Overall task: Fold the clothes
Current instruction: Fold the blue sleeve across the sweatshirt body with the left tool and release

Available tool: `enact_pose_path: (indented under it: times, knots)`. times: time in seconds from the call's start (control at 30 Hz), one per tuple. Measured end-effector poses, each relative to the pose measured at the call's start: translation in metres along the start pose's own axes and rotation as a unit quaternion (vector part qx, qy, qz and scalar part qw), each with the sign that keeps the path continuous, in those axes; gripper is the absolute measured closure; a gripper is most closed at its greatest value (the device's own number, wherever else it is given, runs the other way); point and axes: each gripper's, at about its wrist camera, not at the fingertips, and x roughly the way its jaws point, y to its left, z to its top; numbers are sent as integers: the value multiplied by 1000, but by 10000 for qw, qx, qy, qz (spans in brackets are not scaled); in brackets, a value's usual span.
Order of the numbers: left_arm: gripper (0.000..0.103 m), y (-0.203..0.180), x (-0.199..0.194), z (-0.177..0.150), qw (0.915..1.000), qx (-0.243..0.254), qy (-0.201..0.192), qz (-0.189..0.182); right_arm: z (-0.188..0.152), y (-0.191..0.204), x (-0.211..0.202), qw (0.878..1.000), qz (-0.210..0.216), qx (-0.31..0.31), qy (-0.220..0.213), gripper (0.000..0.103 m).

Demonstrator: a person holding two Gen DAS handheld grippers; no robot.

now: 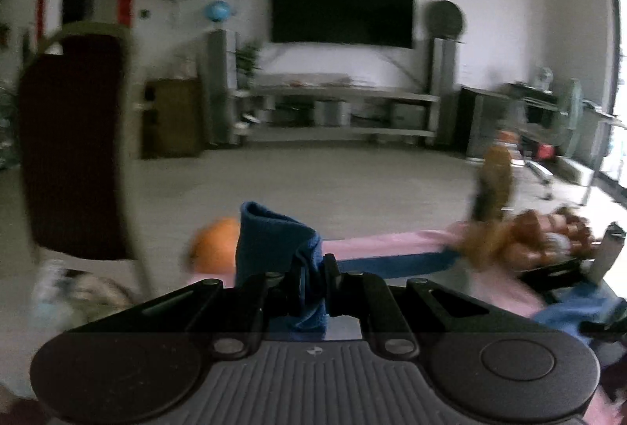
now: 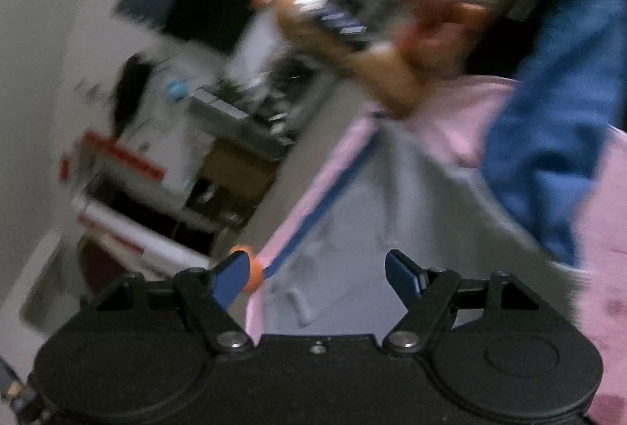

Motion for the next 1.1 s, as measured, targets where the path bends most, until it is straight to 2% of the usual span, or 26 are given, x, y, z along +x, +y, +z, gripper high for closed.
enact_pose_path:
  times: [0.07, 0.2, 0.27, 0.33, 0.4, 0.43, 0.5, 0.6, 0.73, 0.83, 0.87, 0.97, 1.03, 1.1]
  knots:
    - [94, -32, 20, -4, 9997, 7, 151, -188, 7, -8, -9, 9996, 180, 180, -88, 28]
    - [94, -83, 61, -30, 9979, 21, 532, -360, 13, -11, -22, 9994, 151, -23, -296, 26]
    - [88, -103, 82, -49, 9962, 62, 778, -385, 15, -13, -24, 9993, 152, -81, -340, 26]
    - [76, -112, 94, -66, 9921, 128, 1177, -419, 19, -17, -22, 9992, 108, -126, -364, 26]
    - [71, -120, 103, -84, 9861, 201, 1584, -463, 23, -20, -23, 9991, 27, -172, -386, 26]
    - [71, -118, 99, -89, 9845, 300, 1651, -509, 24, -21, -24, 9990, -16, -195, -397, 26]
    - [61, -106, 78, -91, 9850, 510, 1521, -639, 25, -20, -25, 9988, -45, -254, -405, 26]
    - [54, -68, 42, -83, 9880, 718, 1120, -779, 21, -14, -25, 9981, -76, -457, -403, 26]
    - [50, 4, 9, -77, 9936, 641, 740, -555, 12, 0, -16, 9957, -178, -860, -302, 25]
    - [53, 51, 5, -81, 9963, 526, 663, -119, 6, 12, -5, 9953, -89, -964, -96, 25]
    - [57, 64, 7, -83, 9971, 382, 659, -2, 5, 16, 1, 9959, -5, -900, 13, 25]
    - [68, 106, 19, -88, 9970, -409, 658, 73, 3, 35, 22, 9955, 241, -838, 359, 25]
    - [71, 121, 32, -95, 9955, -691, 622, 162, 5, 49, 38, 9932, 195, -1082, 392, 25]
    - [73, 128, 48, -109, 9938, -762, 737, 343, 7, 63, 55, 9898, 114, -1363, 389, 25]
